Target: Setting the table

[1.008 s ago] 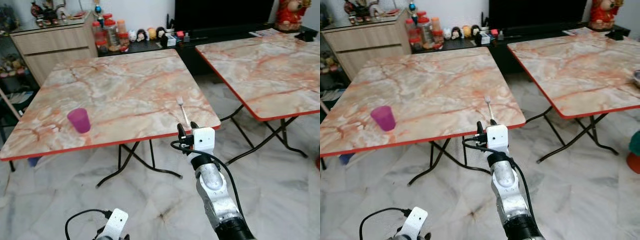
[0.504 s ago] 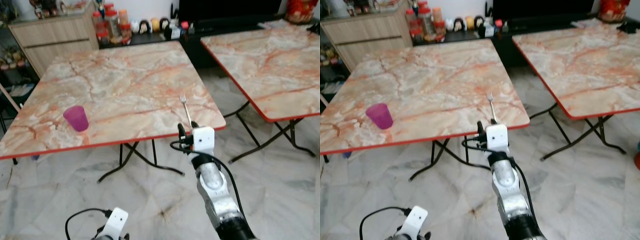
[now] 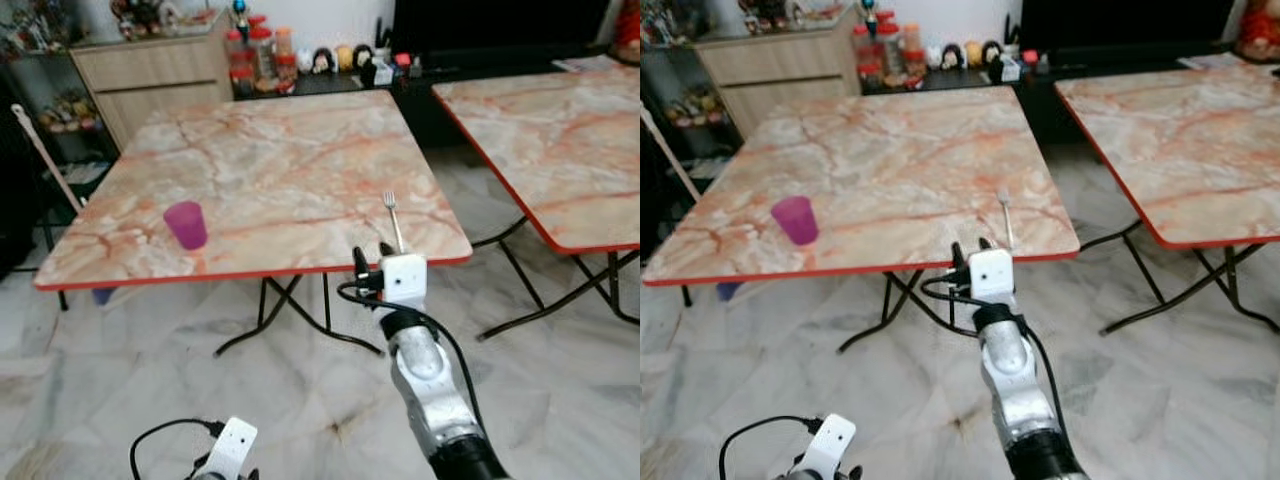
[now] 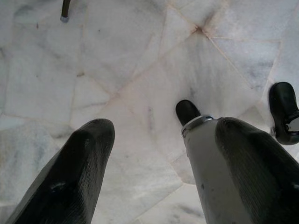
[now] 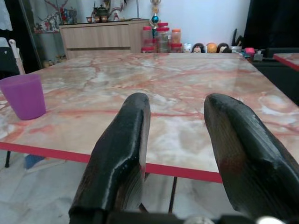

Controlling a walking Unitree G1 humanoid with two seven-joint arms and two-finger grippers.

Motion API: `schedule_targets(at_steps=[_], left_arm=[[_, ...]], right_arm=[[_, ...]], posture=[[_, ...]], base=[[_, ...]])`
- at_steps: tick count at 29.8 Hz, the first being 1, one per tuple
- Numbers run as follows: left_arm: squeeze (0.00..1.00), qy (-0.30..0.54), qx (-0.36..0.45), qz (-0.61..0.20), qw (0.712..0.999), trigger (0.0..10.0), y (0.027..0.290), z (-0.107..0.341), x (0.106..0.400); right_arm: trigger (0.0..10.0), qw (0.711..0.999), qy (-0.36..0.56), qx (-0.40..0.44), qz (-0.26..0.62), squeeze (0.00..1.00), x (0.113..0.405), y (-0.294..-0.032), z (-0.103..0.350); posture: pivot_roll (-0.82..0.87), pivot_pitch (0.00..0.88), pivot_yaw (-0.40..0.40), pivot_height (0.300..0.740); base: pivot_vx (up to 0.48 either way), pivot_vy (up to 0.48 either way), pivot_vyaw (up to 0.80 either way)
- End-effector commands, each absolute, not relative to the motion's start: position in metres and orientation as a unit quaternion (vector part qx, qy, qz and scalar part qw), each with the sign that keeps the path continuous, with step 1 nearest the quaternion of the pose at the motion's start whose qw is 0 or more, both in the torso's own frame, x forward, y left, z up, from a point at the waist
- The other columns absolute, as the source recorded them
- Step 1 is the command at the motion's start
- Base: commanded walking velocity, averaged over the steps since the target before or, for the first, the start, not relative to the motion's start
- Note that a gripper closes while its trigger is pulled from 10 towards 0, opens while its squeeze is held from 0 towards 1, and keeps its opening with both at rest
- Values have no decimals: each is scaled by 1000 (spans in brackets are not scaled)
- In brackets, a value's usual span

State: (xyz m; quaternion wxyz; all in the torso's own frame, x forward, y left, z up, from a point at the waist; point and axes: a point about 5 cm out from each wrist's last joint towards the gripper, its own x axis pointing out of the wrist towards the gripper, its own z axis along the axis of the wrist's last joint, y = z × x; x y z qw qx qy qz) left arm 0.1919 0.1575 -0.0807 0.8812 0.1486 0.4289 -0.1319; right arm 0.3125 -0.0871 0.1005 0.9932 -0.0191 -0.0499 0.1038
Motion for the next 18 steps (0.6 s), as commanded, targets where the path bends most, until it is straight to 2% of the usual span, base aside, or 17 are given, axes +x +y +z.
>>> schedule_targets(at_steps=[1, 6, 8, 12, 18], left_arm=[[0, 431, 152, -127, 881, 10000, 161, -80, 193], [0, 431, 152, -126, 881, 10000, 161, -80, 193], [0, 431, 152, -126, 880, 10000, 161, -80, 193], [0, 431, 152, -126, 880, 10000, 161, -80, 193], [0, 432, 152, -127, 880, 10000, 161, -81, 192]], right_arm=[[10000, 992, -64, -14, 104, 0, 315, -87, 108], [10000, 992, -65, -19, 105, 0, 315, -86, 108], [10000, 990, -69, -39, 113, 0, 315, -84, 108], [10000, 991, -71, -22, 110, 0, 314, -84, 109], [10000, 992, -70, -16, 104, 0, 315, -87, 109]], posture=[[-4, 0, 69, 740], [-4, 0, 69, 740], [-4, 0, 69, 740], [-2, 0, 69, 740], [-5, 0, 69, 740]], base=[[300, 0, 0], [301, 0, 0], [300, 0, 678], [300, 0, 800], [301, 0, 0]])
